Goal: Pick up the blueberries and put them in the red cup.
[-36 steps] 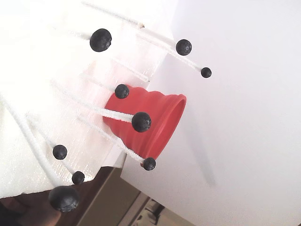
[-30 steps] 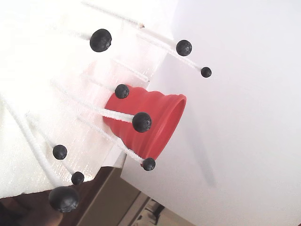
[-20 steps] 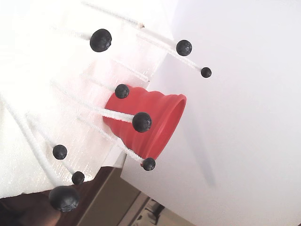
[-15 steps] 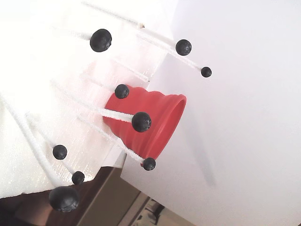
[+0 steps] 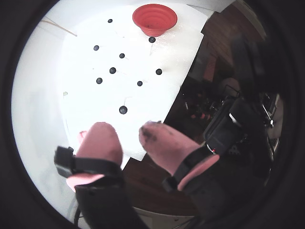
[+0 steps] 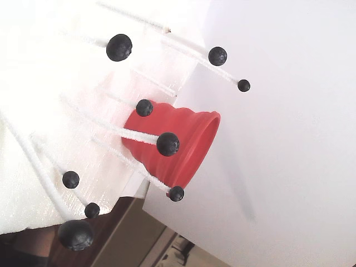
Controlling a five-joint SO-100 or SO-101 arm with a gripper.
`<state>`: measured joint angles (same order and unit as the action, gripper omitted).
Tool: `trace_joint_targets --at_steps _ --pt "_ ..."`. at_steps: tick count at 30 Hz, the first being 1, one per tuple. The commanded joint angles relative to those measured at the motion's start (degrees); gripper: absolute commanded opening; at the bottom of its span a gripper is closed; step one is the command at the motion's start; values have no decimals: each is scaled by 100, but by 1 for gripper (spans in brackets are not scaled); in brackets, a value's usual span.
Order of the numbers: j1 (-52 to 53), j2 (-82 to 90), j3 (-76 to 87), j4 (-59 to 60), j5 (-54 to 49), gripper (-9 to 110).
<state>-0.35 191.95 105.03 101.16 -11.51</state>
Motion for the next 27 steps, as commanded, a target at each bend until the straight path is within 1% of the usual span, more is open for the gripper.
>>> trace_joint_targets --at_steps 1,3,7,13,16,18,27 --pt "527 -123 -123 0 -44 11" --pt "659 -123 -167 18 -53 11" --pt "202 -105 -193 -70 -70 11" --pt "26 -105 -325 -79 -229 11" --pt "-97 -176 -308 -747 -457 10" --pt "-158 -431 -352 -923 -642 10" --pt "-229 -527 -246 -721 -1547 11"
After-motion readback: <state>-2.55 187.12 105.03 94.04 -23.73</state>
